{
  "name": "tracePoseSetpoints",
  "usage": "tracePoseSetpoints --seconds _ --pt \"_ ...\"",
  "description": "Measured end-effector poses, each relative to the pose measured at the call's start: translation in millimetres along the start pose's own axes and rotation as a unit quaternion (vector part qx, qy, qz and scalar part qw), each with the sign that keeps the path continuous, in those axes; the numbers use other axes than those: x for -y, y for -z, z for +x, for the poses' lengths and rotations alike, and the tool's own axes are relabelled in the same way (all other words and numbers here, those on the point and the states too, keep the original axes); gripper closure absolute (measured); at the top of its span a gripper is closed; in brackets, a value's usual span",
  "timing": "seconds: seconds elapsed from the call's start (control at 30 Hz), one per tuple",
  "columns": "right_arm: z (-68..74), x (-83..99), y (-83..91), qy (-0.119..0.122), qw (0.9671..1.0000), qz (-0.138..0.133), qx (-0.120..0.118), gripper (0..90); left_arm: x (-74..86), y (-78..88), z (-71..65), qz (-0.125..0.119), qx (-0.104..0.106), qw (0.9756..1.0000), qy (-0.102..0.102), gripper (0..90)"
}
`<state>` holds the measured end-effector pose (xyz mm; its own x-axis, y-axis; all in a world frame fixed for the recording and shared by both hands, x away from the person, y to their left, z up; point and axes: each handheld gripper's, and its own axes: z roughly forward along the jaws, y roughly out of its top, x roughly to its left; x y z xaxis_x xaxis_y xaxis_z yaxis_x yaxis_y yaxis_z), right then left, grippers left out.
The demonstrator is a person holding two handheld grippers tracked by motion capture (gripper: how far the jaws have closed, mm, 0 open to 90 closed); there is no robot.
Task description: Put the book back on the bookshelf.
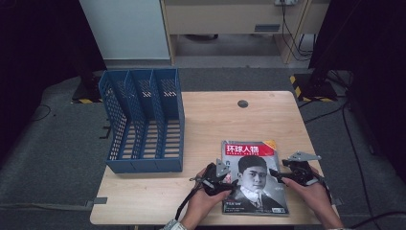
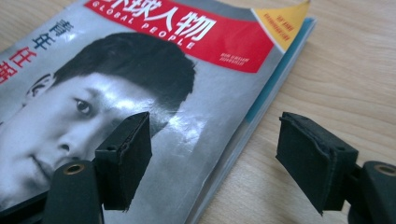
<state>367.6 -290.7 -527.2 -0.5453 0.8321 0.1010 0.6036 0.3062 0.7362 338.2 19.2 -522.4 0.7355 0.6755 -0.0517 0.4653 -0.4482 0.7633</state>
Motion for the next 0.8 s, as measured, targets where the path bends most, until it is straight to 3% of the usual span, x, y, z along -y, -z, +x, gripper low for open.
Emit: tracePoseSetpoints --seconds 0.23,0.33,0.6,0.8 --pt "-0.6 1.3 -4.8 -0.001 0.9999 0.006 -0.016 33.3 4.2 -6.8 -1.7 0.016 -0.027 0.9995 -0.006 37.5" --pt "1.5 0.3 -3.5 -0.001 0.9998 0.000 -0.017 35.7 7.3 -7.3 2.8 0.013 -0.015 0.9995 0.024 36.1" --pt "0.8 0.1 3.3 -0.017 0.9994 -0.020 -0.023 45.4 7.2 -7.5 2.5 0.012 -0.019 0.9996 0.019 37.0" --pt "2.4 -0.1 10.9 -0.045 0.9970 -0.041 -0.048 48.5 7.7 -7.6 2.5 0.010 -0.019 0.9996 0.019 36.8"
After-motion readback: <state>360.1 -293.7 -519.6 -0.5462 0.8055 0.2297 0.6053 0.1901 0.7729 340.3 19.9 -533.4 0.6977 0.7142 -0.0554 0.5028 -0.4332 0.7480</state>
